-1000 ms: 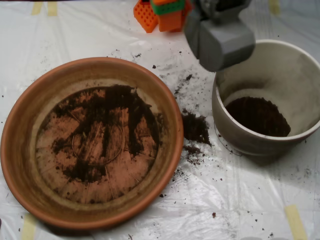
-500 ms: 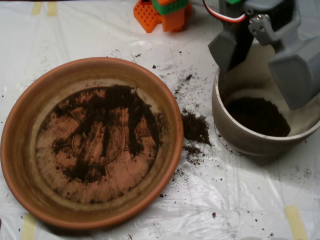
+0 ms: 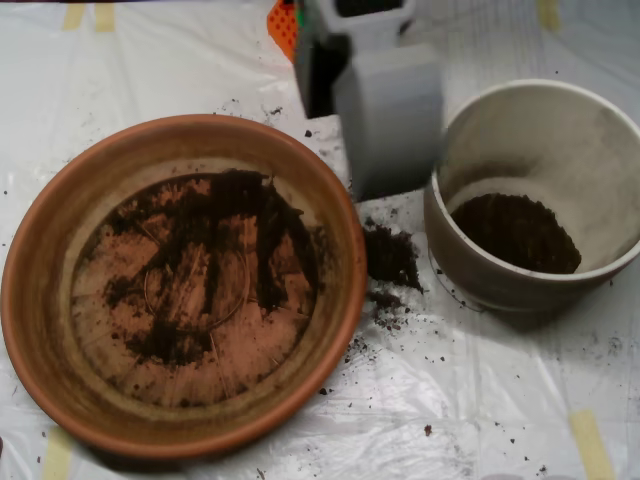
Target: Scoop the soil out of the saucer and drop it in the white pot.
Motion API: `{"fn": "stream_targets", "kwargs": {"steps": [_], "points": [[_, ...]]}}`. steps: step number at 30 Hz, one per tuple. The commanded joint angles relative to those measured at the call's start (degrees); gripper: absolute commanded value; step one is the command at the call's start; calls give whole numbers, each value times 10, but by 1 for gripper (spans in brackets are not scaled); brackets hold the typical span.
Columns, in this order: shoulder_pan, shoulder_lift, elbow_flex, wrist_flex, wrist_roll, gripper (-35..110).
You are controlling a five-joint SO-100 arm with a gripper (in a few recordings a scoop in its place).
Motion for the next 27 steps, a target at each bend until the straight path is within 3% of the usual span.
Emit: {"fn": "stream_targets", "kwargs": {"steps": [1,6,10,19,24,27], "points": [[121,75,112,-57,-32,42],[213,58,290,-175,-103,42],[230,-40,324,-234,-171,43],[219,-201,266,-267,-322,49],[212,-214,271,-294,-313,51],[190,-279,219,-235,-324,50]]}}
